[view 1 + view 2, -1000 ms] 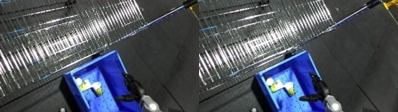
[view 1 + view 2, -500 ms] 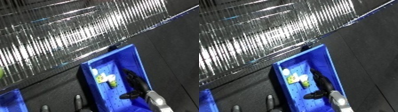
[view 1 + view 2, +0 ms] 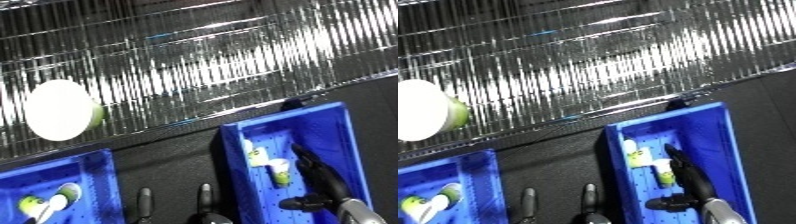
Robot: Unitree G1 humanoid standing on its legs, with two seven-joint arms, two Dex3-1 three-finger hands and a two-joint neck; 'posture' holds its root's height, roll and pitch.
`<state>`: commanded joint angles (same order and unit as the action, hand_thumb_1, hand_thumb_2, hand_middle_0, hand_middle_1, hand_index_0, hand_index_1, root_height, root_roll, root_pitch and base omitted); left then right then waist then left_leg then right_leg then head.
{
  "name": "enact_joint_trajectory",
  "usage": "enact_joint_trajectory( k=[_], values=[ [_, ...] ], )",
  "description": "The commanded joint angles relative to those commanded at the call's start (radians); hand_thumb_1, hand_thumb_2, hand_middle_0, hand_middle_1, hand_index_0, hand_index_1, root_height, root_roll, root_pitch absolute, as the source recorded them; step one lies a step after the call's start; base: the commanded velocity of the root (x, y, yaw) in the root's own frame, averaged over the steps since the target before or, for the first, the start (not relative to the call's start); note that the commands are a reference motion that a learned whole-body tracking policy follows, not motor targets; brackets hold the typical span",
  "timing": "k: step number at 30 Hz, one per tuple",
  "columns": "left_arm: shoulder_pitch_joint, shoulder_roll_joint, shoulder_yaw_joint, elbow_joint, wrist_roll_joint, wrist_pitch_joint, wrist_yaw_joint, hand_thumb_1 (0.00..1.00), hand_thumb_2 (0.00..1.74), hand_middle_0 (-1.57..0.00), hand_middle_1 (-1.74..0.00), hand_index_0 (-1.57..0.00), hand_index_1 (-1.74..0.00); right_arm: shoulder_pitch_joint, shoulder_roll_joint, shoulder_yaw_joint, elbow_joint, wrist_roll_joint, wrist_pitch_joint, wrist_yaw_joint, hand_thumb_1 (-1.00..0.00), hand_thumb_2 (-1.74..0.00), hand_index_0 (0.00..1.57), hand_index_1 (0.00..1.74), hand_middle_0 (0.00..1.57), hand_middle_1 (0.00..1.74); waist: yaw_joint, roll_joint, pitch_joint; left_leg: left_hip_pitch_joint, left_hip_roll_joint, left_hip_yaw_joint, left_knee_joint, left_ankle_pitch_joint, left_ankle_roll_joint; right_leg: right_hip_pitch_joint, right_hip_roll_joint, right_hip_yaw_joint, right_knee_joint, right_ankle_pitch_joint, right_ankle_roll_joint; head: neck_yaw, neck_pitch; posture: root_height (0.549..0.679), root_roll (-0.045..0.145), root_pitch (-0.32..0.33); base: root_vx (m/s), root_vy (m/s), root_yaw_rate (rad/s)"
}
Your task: Pick up the object and place it into the box
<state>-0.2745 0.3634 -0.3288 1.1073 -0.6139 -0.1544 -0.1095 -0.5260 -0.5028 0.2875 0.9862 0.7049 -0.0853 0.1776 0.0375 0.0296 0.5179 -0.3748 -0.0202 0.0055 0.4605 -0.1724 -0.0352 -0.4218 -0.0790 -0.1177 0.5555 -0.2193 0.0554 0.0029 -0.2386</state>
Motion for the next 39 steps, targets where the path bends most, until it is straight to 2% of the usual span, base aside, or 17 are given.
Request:
enact_joint_trajectory(
  k=[4, 11, 19, 25, 30, 36, 39],
  values=[
    [-0.005, 0.010, 0.000, -0.013, -0.016, 0.001, -0.008, 0.00, 0.00, 0.00, 0.00, 0.00, 0.00, 0.009, 0.011, 0.004, -0.017, 0.016, 0.009, -0.030, 0.00, 0.00, 0.00, 0.00, 0.00, 0.00, 0.013, -0.001, -0.001, -0.011, -0.003, -0.009, 0.005, 0.002, 0.0018, -0.003, -0.0053, -0.009, -0.004, 0.004, 0.0046, -0.058, 0.037, 0.655, 0.052, 0.079, 0.005, -0.059, 0.271],
    [-0.003, 0.022, 0.039, -0.066, -0.133, -0.014, -0.018, 0.00, 0.00, 0.00, 0.00, 0.00, 0.00, 0.037, 0.036, 0.022, -0.030, 0.039, -0.002, -0.066, 0.00, 0.00, 0.00, 0.00, 0.00, 0.00, 0.039, -0.013, 0.002, -0.041, -0.004, -0.026, 0.035, -0.005, 0.0052, -0.009, -0.0132, -0.023, -0.002, 0.006, 0.0091, -0.177, 0.083, 0.655, 0.047, 0.085, 0.001, -0.050, 0.197],
    [-0.011, 0.064, 0.067, -0.194, -0.184, -0.084, 0.031, 0.00, 0.00, 0.00, 0.00, 0.00, 0.00, 0.065, 0.062, 0.048, -0.020, 0.065, -0.027, -0.065, 0.00, 0.00, 0.00, 0.00, 0.00, 0.00, 0.072, -0.048, 0.002, -0.070, -0.005, -0.040, 0.066, -0.020, 0.0102, -0.015, -0.0156, -0.042, 0.013, 0.003, 0.0063, -0.270, 0.105, 0.654, 0.040, 0.090, 0.012, -0.052, 0.096],
    [0.009, 0.085, 0.089, -0.349, -0.212, -0.193, 0.065, 0.00, 0.00, 0.00, 0.00, 0.00, 0.00, 0.098, 0.079, 0.055, -0.009, 0.081, -0.054, -0.062, 0.00, 0.00, 0.00, 0.00, 0.00, 0.00, 0.104, -0.064, 0.002, -0.080, -0.007, -0.053, 0.069, -0.024, 0.0107, -0.015, -0.0228, -0.060, 0.027, -0.005, 0.0054, -0.244, 0.089, 0.654, 0.037, 0.092, 0.024, -0.037, 0.102],
    [0.056, 0.114, 0.102, -0.601, -0.203, -0.301, 0.080, 0.00, 0.00, 0.00, 0.00, 0.00, 0.00, 0.142, 0.084, 0.053, -0.011, 0.121, -0.081, -0.068, 0.00, 0.00, 0.00, 0.00, 0.00, 0.00, 0.139, -0.071, 0.002, -0.087, -0.013, -0.070, 0.062, -0.027, 0.0100, -0.012, -0.0345, -0.083, 0.028, -0.007, 0.0040, -0.171, 0.069, 0.655, 0.035, 0.097, 0.027, -0.059, 0.181],
    [0.101, 0.152, 0.117, -0.862, -0.180, -0.323, 0.069, 0.00, 0.00, 0.00, 0.00, 0.00, 0.00, 0.180, 0.081, 0.028, 0.002, 0.173, -0.100, -0.063, 0.00, 0.00, 0.00, 0.00, 0.00, 0.00, 0.179, -0.066, 0.002, -0.094, -0.029, -0.092, 0.066, -0.036, 0.0126, -0.004, -0.0534, -0.111, 0.033, -0.008, 0.0035, -0.101, 0.052, 0.656, 0.036, 0.098, 0.027, -0.054, 0.203],
    [0.102, 0.164, 0.131, -0.937, -0.186, -0.329, 0.057, 0.00, 0.00, 0.00, 0.00, 0.00, 0.00, 0.187, 0.081, 0.020, 0.013, 0.188, -0.105, -0.055, 0.00, 0.00, 0.00, 0.00, 0.00, 0.00, 0.188, -0.066, 0.002, -0.093, -0.034, -0.098, 0.066, -0.038, 0.0129, 0.002, -0.0580, -0.118, 0.031, -0.008, 0.0034, -0.084, 0.049, 0.656, 0.036, 0.098, 0.022, -0.037, 0.108]
  ],
)
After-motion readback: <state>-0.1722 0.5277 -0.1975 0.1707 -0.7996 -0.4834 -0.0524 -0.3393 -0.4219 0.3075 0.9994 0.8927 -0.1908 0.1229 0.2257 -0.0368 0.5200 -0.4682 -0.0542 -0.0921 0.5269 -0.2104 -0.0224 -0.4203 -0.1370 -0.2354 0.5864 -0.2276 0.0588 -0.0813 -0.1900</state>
